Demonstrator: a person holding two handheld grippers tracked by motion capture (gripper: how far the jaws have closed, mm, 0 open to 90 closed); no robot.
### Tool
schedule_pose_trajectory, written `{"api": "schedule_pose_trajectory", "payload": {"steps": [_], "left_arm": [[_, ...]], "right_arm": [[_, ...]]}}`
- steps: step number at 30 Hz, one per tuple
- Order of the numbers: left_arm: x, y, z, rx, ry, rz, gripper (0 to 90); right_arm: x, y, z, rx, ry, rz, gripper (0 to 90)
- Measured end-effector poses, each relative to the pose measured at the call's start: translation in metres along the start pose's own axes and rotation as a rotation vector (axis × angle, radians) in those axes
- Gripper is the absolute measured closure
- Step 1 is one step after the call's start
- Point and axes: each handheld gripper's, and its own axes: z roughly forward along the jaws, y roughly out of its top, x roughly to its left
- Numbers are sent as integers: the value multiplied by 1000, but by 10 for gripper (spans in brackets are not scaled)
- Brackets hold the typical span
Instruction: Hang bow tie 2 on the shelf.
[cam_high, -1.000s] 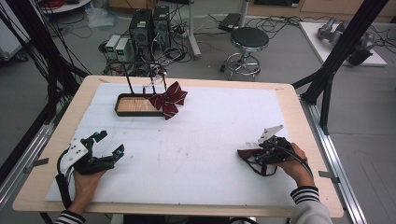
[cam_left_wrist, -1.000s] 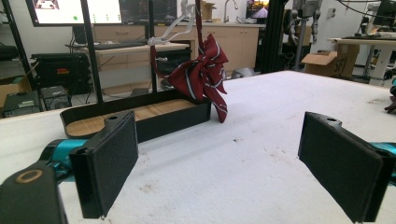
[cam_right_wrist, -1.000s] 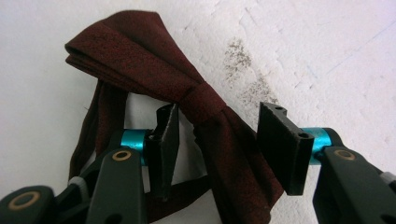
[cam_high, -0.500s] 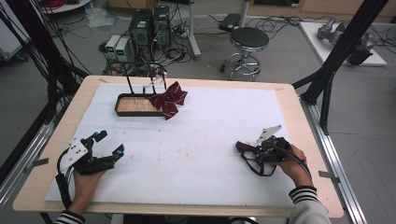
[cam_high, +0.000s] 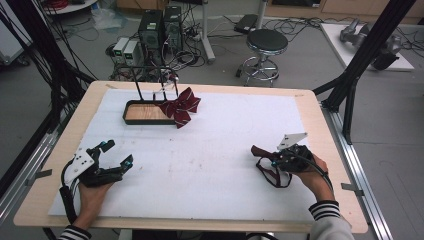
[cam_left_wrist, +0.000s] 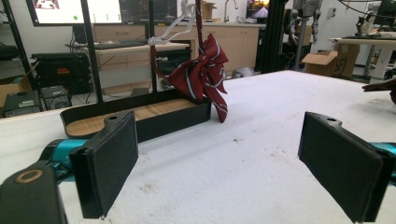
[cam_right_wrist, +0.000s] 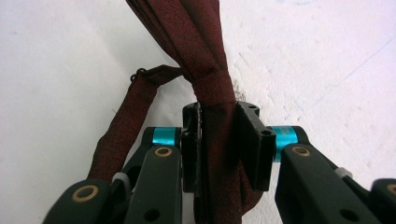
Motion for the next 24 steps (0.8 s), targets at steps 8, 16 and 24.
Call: {"api": "schedule_pose_trajectory", "payload": {"steps": [8, 16, 24], "left_arm": [[0, 0, 0, 1, 1, 3, 125], [0, 0, 0, 0, 0, 2, 125], [0, 0, 0, 1, 0, 1, 125]], "right_arm": [[-1, 3, -5, -70, 0, 35, 719], [1, 11, -13, -194, -7, 81, 719], [0, 15, -24, -357, -28, 162, 718]]}}
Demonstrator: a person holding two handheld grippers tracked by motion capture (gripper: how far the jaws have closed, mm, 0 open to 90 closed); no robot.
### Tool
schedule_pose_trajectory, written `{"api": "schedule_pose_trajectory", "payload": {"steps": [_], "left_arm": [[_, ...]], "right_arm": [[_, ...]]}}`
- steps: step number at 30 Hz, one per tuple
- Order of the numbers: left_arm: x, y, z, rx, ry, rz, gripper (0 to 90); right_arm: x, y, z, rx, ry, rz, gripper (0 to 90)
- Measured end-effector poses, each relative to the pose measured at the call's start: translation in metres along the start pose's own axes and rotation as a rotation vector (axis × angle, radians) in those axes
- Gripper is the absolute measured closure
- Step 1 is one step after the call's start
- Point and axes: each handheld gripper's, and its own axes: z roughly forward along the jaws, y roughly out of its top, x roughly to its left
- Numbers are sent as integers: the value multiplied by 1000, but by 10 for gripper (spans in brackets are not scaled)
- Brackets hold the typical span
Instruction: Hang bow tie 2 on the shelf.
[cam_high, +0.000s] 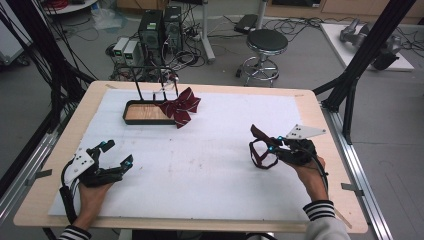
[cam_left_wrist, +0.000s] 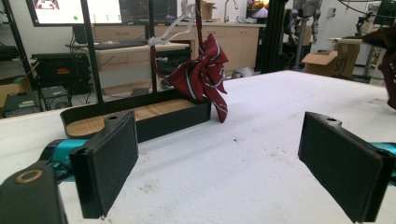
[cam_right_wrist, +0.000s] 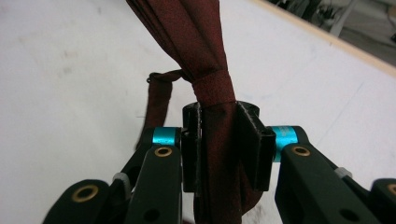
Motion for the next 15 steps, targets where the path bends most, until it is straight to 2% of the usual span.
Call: {"api": "schedule_pose_trajectory", "payload": {"steps": [2, 7, 15], "left_arm": [[0, 0, 0, 0, 0, 0, 125], [0, 0, 0, -1, 0, 0, 125], [0, 0, 0, -1, 1, -2, 125]], "right_arm": [[2, 3, -2, -47, -19, 12, 718], [6, 10, -6, -157, -22, 45, 718], [9, 13, -6, -208, -47, 70, 719]]}}
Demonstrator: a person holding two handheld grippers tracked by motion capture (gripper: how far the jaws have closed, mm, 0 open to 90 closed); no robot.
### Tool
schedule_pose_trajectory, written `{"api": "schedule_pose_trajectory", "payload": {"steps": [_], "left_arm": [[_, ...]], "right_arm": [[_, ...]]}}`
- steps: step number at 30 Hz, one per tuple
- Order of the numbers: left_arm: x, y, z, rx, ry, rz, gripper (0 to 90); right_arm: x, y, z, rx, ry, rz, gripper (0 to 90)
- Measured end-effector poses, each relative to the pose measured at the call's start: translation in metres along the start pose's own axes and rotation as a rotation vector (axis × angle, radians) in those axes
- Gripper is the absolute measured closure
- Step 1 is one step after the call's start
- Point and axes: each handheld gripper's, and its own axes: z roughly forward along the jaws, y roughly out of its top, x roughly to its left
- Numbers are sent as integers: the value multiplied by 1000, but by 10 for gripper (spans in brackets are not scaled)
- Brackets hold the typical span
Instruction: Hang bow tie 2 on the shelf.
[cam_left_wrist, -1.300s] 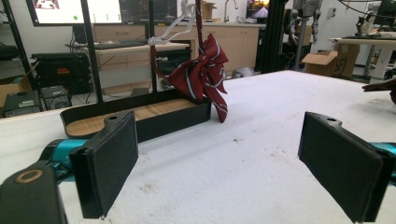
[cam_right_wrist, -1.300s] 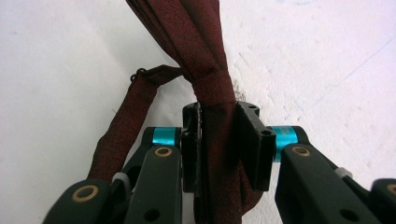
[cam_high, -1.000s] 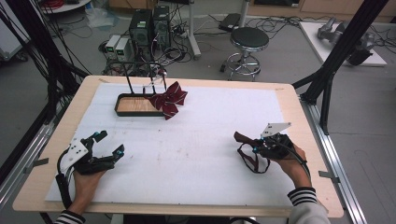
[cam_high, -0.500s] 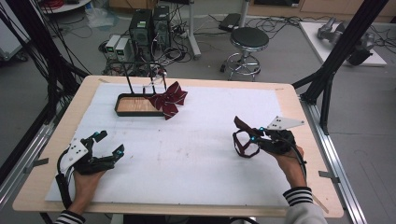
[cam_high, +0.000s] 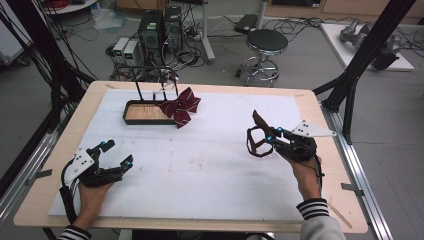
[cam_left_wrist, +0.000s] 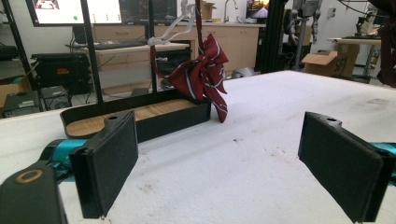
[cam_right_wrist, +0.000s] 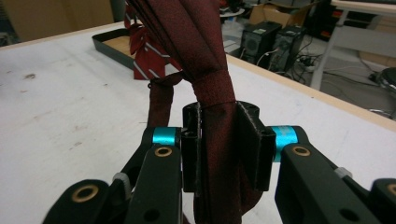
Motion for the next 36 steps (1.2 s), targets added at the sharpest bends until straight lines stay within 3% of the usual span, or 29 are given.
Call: {"api": "schedule_pose_trajectory", "payload": {"steps": [7, 14, 30, 36], "left_arm": [[0, 0, 0, -1, 0, -3, 125], [0, 0, 0, -2, 0, -3, 125], [0, 0, 0, -2, -3, -5, 125], [1, 0, 0, -3, -2, -6, 125]], "right_arm": [[2, 4, -2, -75, -8, 47, 719], [9, 18, 2, -142, -14, 31, 718], [31, 49, 37, -171, 39, 3, 718], [41, 61, 54, -178, 59, 12, 718]]}}
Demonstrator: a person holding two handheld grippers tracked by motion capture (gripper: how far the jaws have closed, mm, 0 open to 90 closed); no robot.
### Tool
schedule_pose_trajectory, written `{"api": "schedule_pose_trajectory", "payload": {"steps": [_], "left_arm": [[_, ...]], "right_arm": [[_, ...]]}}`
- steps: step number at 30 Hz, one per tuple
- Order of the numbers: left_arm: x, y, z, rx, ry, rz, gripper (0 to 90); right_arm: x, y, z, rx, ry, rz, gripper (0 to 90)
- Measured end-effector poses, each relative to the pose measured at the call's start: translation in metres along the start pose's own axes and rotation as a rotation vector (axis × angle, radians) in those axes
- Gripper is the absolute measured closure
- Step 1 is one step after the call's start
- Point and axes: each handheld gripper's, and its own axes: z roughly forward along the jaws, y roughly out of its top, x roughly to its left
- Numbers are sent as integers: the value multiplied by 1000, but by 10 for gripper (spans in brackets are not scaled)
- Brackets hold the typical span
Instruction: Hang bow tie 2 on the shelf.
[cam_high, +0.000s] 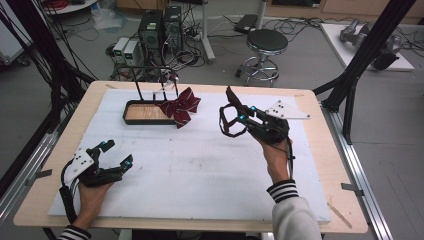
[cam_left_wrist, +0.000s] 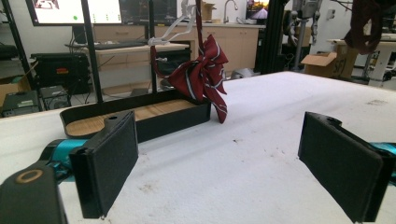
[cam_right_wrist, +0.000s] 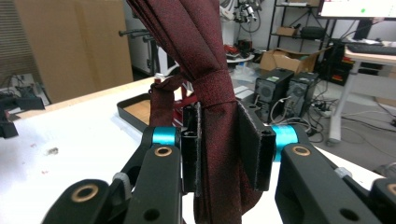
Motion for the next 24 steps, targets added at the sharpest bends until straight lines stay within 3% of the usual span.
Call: {"api": "schedule_pose_trajectory", "payload": {"steps": [14, 24], "left_arm": [[1, 0, 0, -3, -3, -8, 125], [1, 0, 1, -4, -5, -13, 125]], "right_arm": [[23, 30, 53, -1, 40, 1, 718], [41, 45, 88, 9, 76, -24, 718]]}}
